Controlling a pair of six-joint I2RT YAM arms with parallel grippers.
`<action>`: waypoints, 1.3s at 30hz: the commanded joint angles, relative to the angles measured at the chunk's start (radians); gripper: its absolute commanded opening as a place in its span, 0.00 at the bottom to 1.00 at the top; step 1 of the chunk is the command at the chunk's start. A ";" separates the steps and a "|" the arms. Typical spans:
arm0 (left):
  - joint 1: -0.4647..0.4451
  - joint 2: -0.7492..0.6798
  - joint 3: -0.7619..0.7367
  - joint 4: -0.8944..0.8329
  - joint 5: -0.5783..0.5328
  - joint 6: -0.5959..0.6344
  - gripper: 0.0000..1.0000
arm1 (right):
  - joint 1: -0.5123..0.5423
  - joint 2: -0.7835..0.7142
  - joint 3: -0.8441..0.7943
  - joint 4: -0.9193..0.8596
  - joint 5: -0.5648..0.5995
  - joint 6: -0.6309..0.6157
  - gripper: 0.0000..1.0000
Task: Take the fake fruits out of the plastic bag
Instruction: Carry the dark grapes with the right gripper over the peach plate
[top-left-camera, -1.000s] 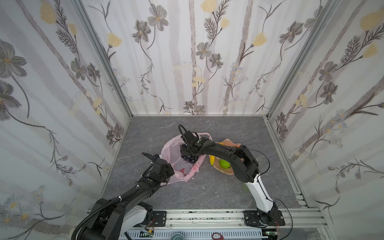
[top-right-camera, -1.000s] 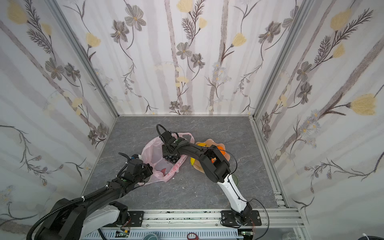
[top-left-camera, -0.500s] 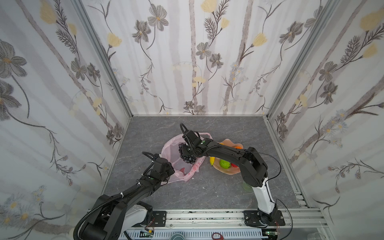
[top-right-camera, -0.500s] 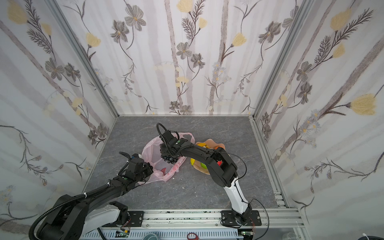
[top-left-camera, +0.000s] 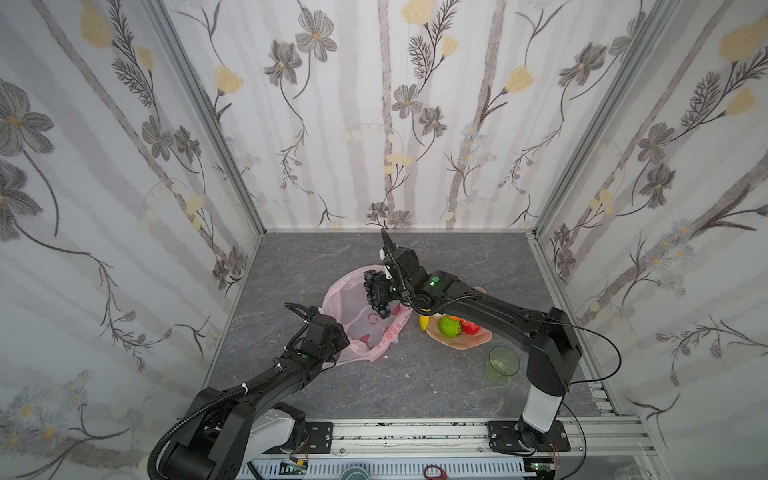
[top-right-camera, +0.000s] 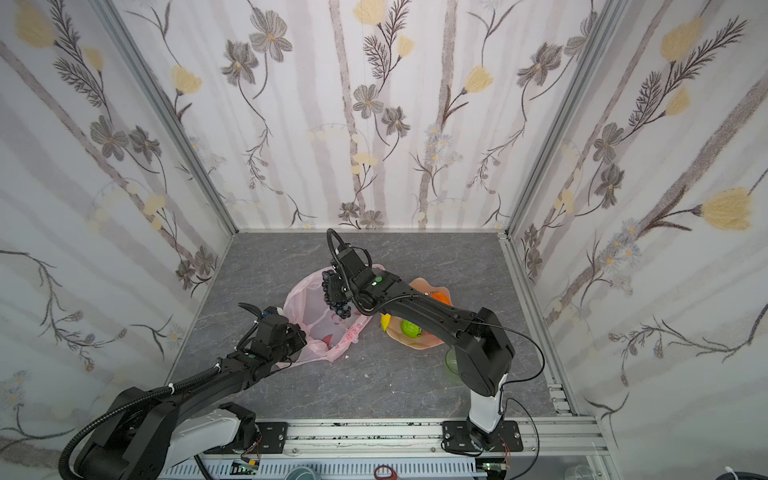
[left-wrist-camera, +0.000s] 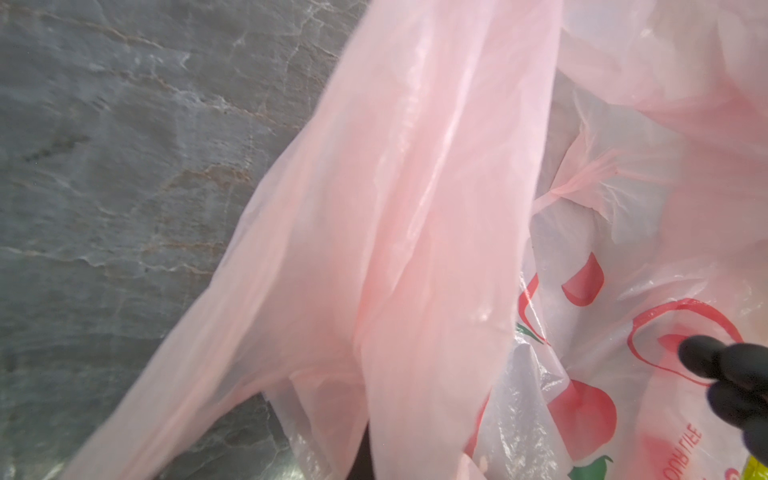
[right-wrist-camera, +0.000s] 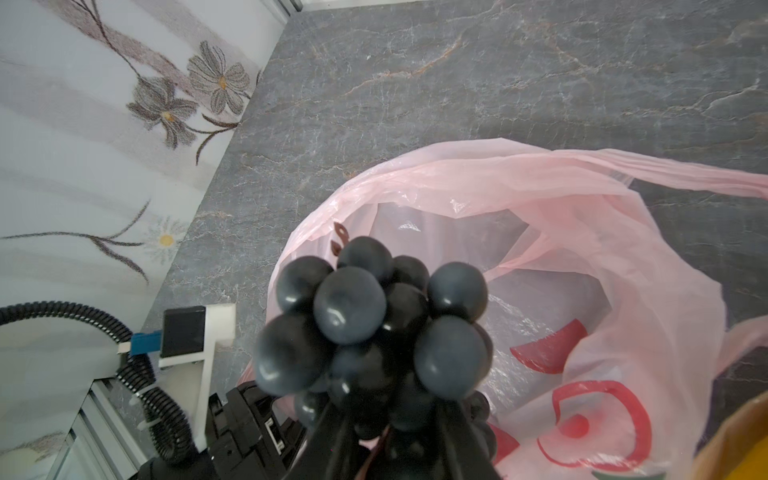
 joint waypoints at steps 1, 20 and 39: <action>0.000 -0.010 0.005 -0.007 -0.022 0.004 0.06 | -0.002 -0.068 -0.040 0.030 0.041 0.000 0.27; 0.001 -0.039 0.009 -0.037 -0.042 0.014 0.06 | -0.102 -0.669 -0.486 -0.054 0.183 0.103 0.27; 0.000 -0.052 0.014 -0.051 -0.013 0.019 0.06 | -0.245 -0.891 -0.838 0.103 0.195 0.284 0.27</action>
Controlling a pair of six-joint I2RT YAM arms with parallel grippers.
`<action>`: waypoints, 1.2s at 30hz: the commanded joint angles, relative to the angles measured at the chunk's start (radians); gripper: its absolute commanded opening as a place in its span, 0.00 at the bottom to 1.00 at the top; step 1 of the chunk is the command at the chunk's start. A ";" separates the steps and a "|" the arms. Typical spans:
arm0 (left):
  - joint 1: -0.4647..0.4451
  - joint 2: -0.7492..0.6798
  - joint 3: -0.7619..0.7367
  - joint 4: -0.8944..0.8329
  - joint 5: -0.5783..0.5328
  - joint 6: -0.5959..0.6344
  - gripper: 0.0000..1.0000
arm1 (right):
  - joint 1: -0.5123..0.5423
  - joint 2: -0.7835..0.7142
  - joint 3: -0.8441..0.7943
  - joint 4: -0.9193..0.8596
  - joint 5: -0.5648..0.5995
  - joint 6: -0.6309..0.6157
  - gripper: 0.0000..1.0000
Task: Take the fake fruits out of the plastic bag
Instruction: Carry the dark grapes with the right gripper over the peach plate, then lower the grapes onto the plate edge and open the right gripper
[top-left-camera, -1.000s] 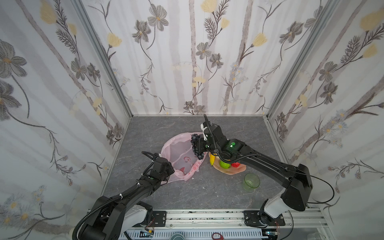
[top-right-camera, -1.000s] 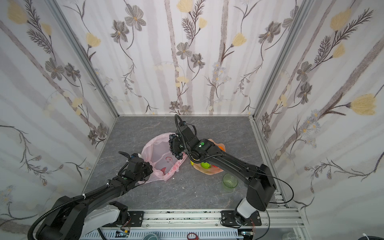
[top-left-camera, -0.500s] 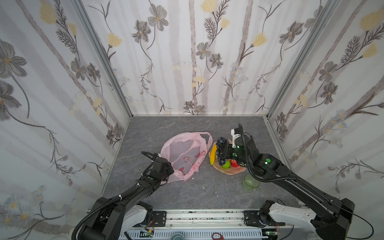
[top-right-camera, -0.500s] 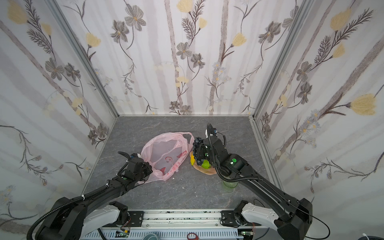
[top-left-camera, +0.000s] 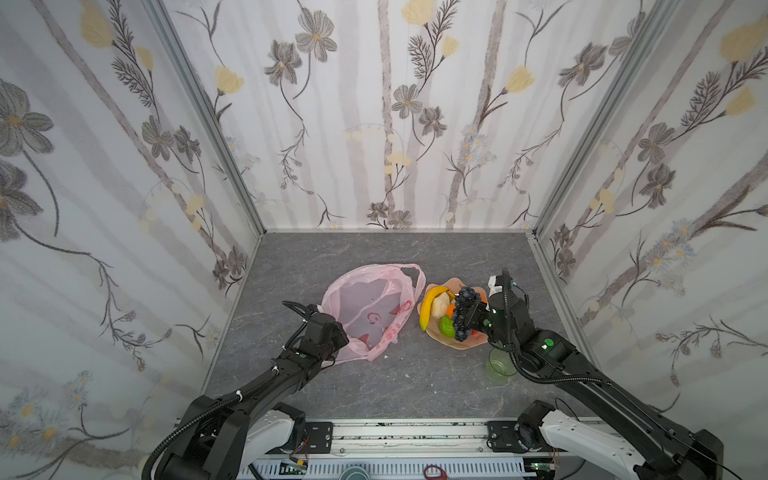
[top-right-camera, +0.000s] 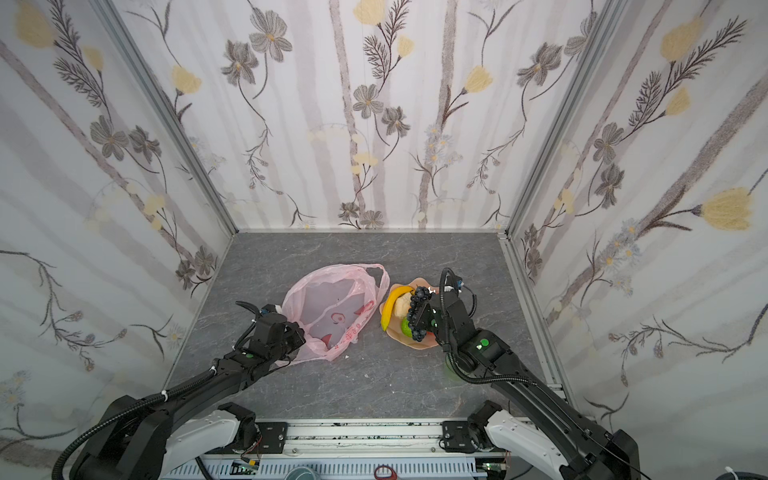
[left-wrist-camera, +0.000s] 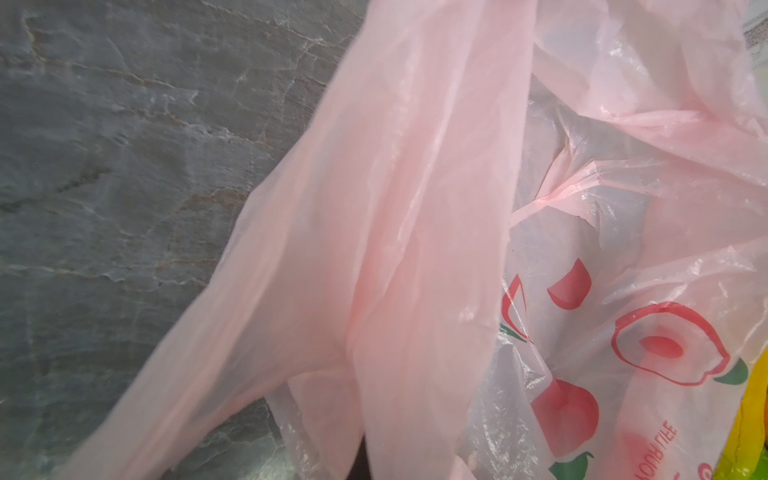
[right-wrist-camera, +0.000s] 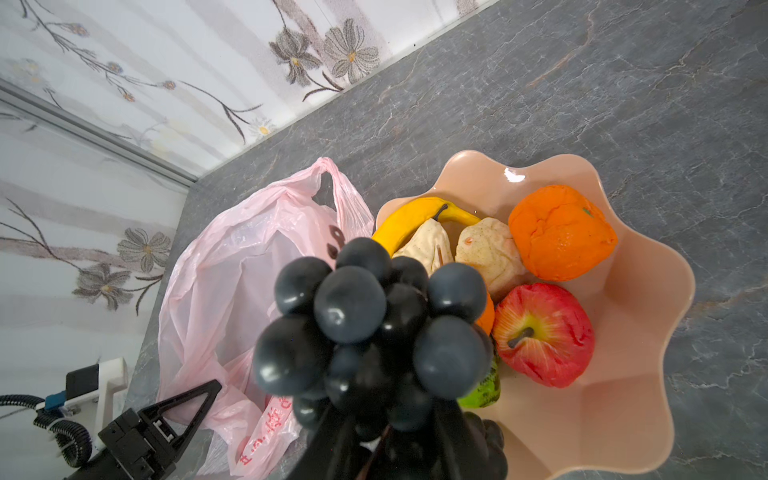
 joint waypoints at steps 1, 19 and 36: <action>0.000 -0.009 -0.007 -0.008 0.002 0.004 0.06 | -0.005 -0.008 -0.037 0.080 0.021 0.067 0.27; 0.000 -0.008 -0.008 -0.010 0.002 0.014 0.06 | -0.034 -0.034 -0.183 0.107 0.096 0.244 0.29; 0.001 -0.010 -0.010 -0.009 -0.004 0.017 0.06 | -0.172 -0.031 -0.216 0.079 0.068 0.189 0.33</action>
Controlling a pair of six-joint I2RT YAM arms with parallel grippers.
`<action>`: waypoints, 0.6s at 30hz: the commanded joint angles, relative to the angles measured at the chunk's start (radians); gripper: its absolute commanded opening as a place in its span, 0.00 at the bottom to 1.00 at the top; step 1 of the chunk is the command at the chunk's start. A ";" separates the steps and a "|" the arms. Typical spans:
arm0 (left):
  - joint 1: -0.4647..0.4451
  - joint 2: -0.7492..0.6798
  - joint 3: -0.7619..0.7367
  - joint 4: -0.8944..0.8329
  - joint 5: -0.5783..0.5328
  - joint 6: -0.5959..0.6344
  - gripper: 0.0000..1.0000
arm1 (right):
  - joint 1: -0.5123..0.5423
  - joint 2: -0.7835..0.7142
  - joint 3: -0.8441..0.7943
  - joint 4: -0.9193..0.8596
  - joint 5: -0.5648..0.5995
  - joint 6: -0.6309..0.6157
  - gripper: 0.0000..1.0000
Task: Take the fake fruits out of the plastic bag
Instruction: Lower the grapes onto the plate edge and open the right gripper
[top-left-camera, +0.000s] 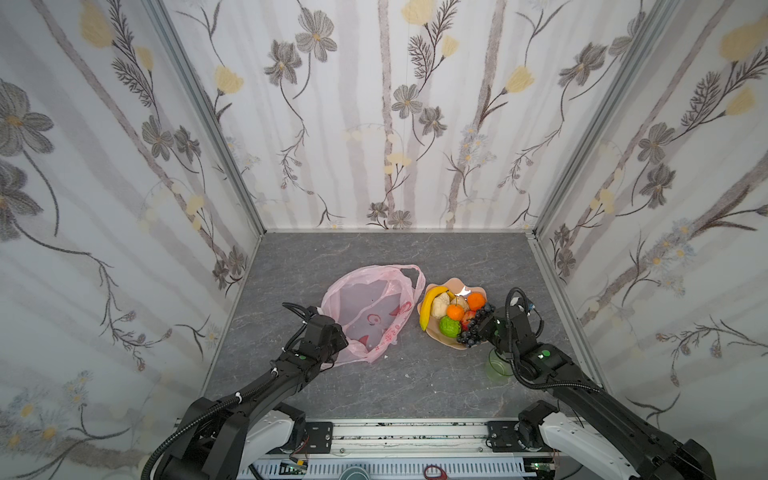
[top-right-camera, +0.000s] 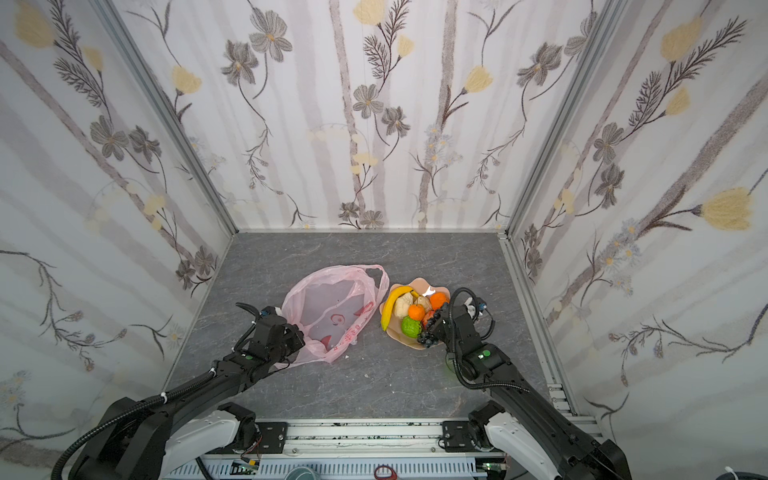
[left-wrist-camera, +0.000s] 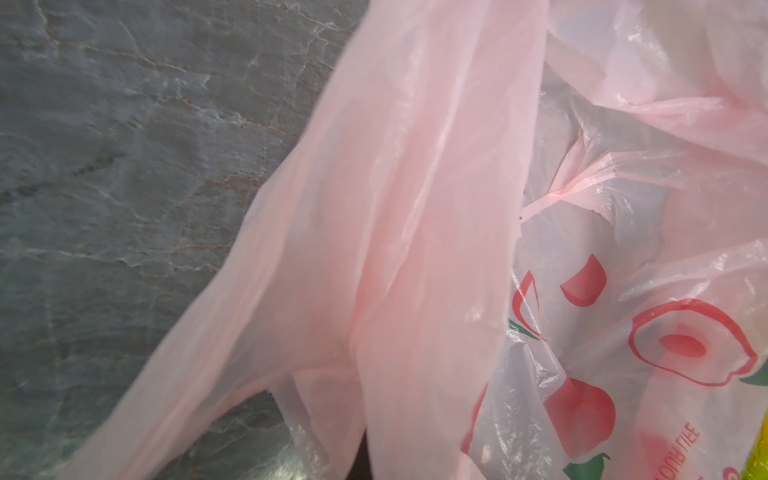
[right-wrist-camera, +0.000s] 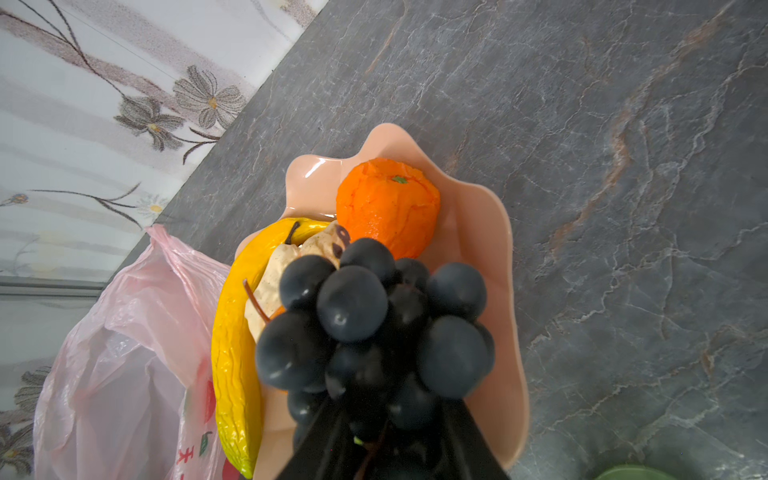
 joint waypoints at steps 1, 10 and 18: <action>0.000 -0.001 0.002 0.006 -0.004 0.005 0.06 | -0.017 0.015 0.000 0.027 0.001 -0.012 0.34; 0.001 0.001 -0.002 0.005 -0.007 0.005 0.06 | -0.058 0.076 0.008 0.039 -0.031 -0.038 0.43; 0.001 0.001 0.000 0.006 -0.010 0.004 0.06 | -0.086 0.098 0.009 0.038 -0.054 -0.049 0.51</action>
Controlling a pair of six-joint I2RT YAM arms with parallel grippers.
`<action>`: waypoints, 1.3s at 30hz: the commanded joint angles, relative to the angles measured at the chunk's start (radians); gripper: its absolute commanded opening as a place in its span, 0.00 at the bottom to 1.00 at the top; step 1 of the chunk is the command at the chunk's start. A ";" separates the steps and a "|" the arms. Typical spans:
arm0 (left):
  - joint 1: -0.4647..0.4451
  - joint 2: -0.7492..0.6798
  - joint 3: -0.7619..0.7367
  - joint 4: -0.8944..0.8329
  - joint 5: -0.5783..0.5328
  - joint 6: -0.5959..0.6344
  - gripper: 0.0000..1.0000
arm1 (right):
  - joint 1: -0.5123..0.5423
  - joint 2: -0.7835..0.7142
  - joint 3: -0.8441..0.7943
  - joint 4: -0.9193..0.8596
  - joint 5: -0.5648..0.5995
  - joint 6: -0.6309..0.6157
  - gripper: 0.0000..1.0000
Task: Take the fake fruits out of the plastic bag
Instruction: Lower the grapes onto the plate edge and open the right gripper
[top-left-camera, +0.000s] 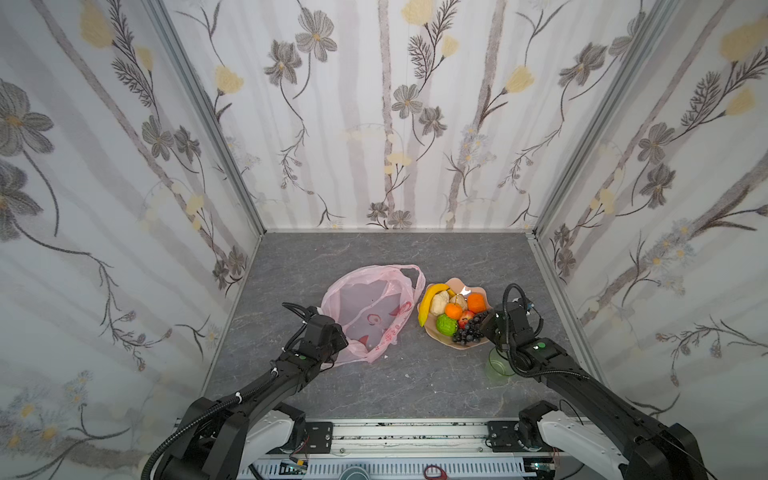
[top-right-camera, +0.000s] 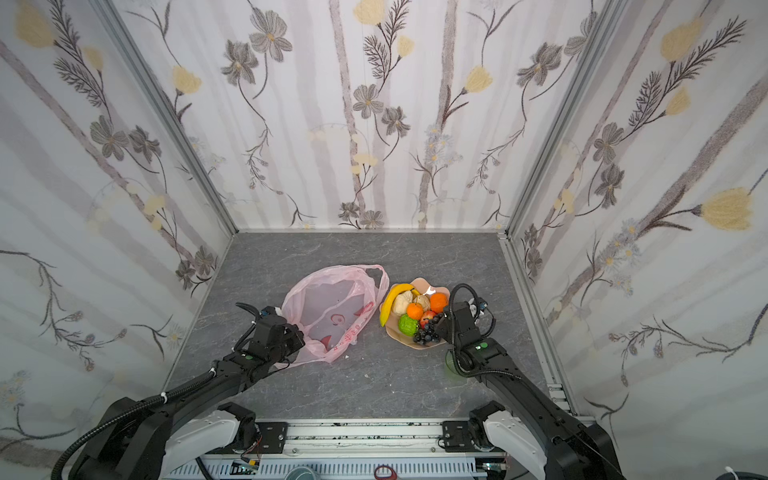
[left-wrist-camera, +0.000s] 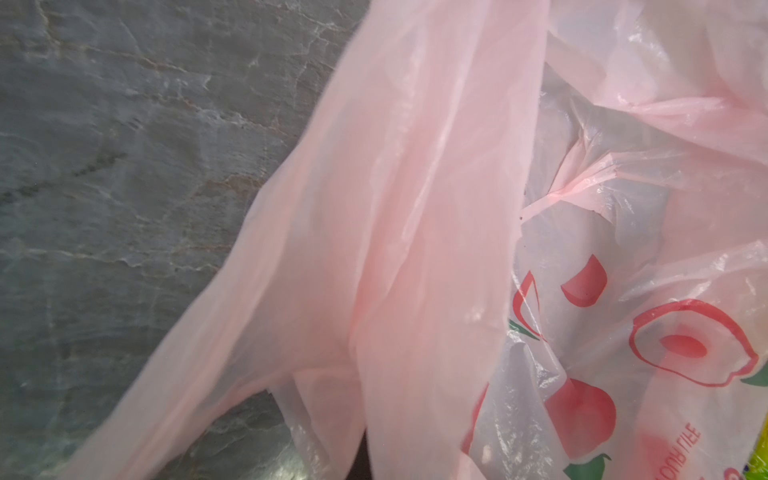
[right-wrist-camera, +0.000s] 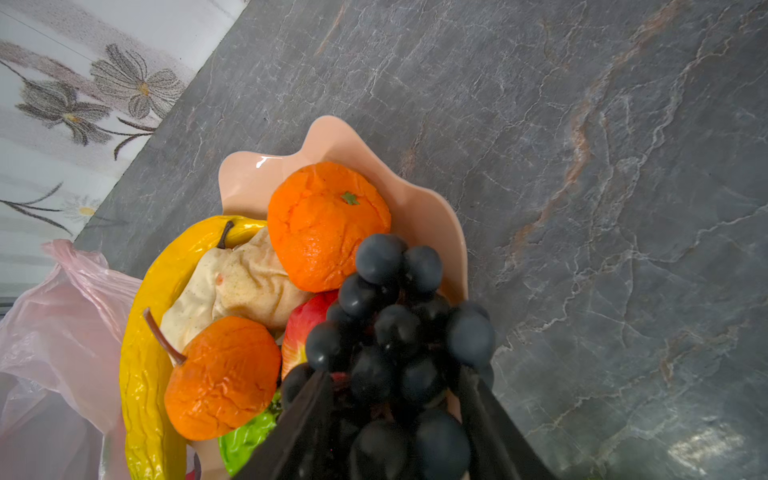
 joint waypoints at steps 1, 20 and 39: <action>-0.001 -0.001 -0.001 0.006 -0.010 0.004 0.06 | -0.007 0.000 0.009 0.030 -0.011 -0.011 0.52; -0.001 0.003 0.024 0.006 0.005 0.009 0.06 | -0.043 0.010 0.103 -0.033 -0.054 -0.148 0.76; 0.000 0.064 0.084 0.003 0.009 0.023 0.06 | -0.343 0.034 0.064 0.001 -0.418 -0.305 0.85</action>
